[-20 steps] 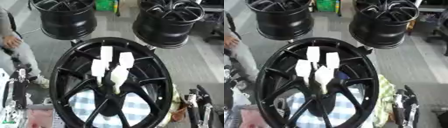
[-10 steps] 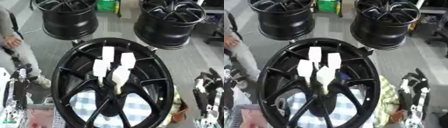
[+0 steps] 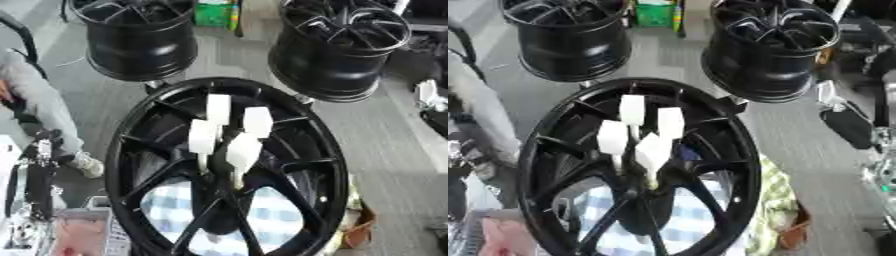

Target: Pull the pin out of the wheel hub.

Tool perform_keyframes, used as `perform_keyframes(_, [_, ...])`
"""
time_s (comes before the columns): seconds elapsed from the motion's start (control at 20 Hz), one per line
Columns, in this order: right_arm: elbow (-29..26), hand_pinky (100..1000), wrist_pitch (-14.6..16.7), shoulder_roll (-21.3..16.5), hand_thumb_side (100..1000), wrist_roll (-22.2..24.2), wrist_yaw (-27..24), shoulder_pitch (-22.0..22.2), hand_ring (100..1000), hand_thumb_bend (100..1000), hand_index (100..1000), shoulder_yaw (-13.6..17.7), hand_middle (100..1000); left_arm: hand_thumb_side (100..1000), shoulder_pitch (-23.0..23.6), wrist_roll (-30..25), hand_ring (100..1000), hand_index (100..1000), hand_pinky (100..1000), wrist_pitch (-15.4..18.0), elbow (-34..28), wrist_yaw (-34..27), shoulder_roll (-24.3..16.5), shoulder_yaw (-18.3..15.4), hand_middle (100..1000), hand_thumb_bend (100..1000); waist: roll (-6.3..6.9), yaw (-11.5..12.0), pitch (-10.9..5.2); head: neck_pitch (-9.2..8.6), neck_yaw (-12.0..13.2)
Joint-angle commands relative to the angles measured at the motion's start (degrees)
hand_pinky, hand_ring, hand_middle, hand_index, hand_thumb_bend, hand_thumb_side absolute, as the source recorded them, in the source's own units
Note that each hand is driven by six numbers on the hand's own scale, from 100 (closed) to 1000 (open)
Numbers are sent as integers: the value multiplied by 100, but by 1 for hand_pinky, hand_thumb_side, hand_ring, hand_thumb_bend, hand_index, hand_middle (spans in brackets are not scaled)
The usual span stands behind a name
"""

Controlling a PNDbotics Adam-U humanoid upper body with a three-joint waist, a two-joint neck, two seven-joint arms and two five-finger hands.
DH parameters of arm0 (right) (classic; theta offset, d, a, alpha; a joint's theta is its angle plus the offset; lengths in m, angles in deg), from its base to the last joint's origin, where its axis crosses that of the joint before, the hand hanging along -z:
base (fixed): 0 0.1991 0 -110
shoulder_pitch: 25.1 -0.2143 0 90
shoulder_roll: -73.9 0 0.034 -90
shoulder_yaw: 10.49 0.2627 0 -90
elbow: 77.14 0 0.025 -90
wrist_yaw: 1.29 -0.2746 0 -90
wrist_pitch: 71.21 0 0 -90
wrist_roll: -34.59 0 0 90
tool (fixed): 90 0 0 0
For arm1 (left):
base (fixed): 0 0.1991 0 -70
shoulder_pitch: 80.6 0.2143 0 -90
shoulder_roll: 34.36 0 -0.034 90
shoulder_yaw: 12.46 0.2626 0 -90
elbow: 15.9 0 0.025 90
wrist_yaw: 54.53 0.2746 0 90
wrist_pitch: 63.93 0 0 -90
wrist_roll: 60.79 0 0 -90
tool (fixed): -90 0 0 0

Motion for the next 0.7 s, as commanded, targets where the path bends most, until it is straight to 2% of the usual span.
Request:
perform_keyframes(0.05, [-325,677,-135,-730,158,992,-281,-224,739,100,975,-217,853,776,-24,-33,871,756,693,9,-71,20,-128,27,819,100,3,5,-51,28,-28])
perform_keyframes(0.3, [-176,705,-206,-918,117,2376,-369,-703,774,100,982,-595,879,775,-13,-69,871,756,692,-2,-73,44,-137,54,818,100,-7,7,-56,28,-30])
perform_keyframes(0.4, [-5,709,-229,-864,157,2770,-290,-912,779,100,984,-736,881,774,-6,-76,871,755,692,-4,-79,50,-142,59,818,100,-7,8,-62,28,-40])
perform_keyframes(0.55, [305,710,-212,-654,239,3114,-172,-1250,780,100,985,-948,880,774,-6,-98,871,755,691,-10,-78,55,-138,80,818,100,0,11,-63,28,-44])
perform_keyframes(0.7, [622,707,-144,-422,263,3277,-58,-1532,779,100,987,-1121,877,774,-11,-123,871,755,691,-13,-82,63,-136,94,819,100,8,23,-55,28,-52])
